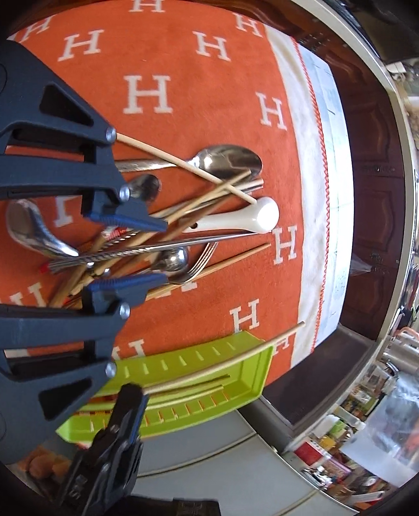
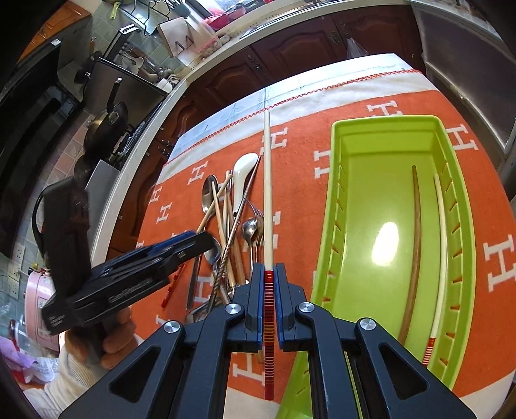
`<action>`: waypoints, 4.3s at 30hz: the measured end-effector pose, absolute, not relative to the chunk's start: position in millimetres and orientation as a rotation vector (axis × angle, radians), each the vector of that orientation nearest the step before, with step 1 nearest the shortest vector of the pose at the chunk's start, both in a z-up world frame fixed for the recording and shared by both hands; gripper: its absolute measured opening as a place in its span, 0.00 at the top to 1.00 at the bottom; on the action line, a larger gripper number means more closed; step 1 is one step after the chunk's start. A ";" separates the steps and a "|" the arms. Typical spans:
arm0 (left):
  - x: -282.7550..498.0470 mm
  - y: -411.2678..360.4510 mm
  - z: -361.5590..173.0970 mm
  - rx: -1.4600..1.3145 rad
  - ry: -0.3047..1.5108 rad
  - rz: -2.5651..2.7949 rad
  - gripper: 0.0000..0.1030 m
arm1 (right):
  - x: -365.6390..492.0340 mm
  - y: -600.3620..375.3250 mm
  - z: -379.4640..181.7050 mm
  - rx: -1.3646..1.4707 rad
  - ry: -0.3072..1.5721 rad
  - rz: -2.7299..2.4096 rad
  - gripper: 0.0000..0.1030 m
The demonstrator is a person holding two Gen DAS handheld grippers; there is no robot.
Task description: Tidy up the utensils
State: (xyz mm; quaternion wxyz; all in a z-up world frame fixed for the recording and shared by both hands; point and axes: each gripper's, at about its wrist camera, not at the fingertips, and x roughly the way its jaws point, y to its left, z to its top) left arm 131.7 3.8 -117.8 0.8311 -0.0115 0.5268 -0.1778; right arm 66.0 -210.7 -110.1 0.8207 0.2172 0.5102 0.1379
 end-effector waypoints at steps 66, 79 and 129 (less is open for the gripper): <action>75.5 -137.2 -72.1 0.013 1.199 -0.481 0.97 | -6.4 -326.6 -102.8 0.573 1.093 -0.077 0.84; 70.5 -109.8 -71.9 0.107 1.176 -0.427 0.96 | 4.6 -297.1 -99.1 0.522 1.104 -0.040 0.83; 90.0 98.0 -118.4 -0.040 1.250 -0.051 0.96 | 97.7 -122.9 -111.2 0.208 1.253 0.268 0.77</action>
